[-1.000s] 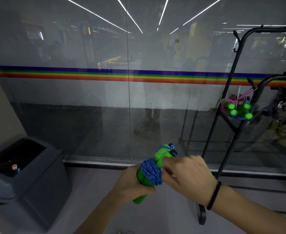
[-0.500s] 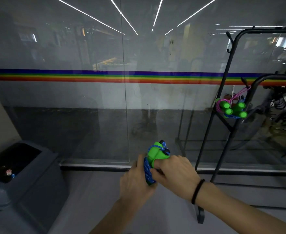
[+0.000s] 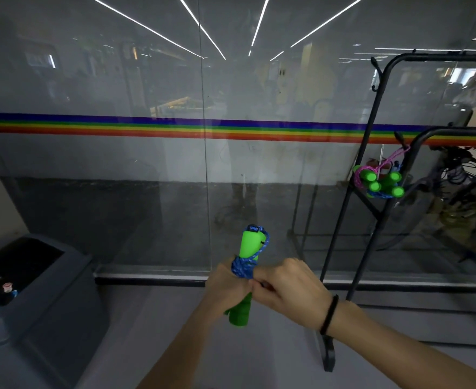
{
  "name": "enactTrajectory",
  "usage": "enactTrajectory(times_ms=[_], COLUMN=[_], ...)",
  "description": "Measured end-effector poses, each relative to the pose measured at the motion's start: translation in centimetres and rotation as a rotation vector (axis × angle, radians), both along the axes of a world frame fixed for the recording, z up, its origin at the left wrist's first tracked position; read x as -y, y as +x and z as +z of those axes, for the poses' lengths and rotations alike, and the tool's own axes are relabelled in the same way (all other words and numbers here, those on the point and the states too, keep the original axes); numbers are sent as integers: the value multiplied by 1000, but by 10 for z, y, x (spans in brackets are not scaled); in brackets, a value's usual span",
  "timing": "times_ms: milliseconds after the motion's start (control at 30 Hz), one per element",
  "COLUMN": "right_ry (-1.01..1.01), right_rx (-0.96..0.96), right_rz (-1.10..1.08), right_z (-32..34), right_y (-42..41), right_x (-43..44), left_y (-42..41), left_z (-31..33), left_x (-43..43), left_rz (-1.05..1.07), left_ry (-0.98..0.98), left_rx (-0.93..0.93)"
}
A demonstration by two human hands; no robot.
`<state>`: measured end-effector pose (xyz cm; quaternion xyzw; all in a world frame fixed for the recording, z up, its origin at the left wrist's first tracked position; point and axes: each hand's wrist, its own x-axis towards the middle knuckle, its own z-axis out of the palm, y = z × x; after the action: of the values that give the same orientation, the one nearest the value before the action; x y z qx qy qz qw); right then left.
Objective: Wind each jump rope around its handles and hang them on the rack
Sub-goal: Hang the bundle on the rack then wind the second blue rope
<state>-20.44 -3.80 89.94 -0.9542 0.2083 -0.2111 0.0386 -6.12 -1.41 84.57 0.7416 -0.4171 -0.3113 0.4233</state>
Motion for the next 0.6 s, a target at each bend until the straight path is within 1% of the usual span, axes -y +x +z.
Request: enactTrajectory(times_ms=[67, 167, 233, 333, 367, 467, 533, 600], right_ry=[19, 46, -8, -111, -94, 63, 97, 118], right_rx=[17, 40, 39, 111, 134, 168, 162, 143], right_rz=[3, -20, -92, -195, -214, -252, -287, -326], right_z=[1, 3, 7, 10, 10, 5, 3, 3], right_y=[-4, -9, -9, -6, -5, 0, 4, 7], right_x=[-3, -6, -3, 8, 12, 22, 26, 27], left_y=[0, 2, 4, 7, 7, 4, 4, 8], left_z=[-1, 1, 2, -1, -3, -3, 0, -2], left_x=[-3, -8, -11, -9, -9, -7, -4, 2], left_rz=[-7, -58, -100, -206, -225, -234, -214, -183], left_ry=[-16, -37, -43, -53, -41, -75, -113, -181], left_rx=[-94, -99, -91, -110, -101, -126, -135, -61])
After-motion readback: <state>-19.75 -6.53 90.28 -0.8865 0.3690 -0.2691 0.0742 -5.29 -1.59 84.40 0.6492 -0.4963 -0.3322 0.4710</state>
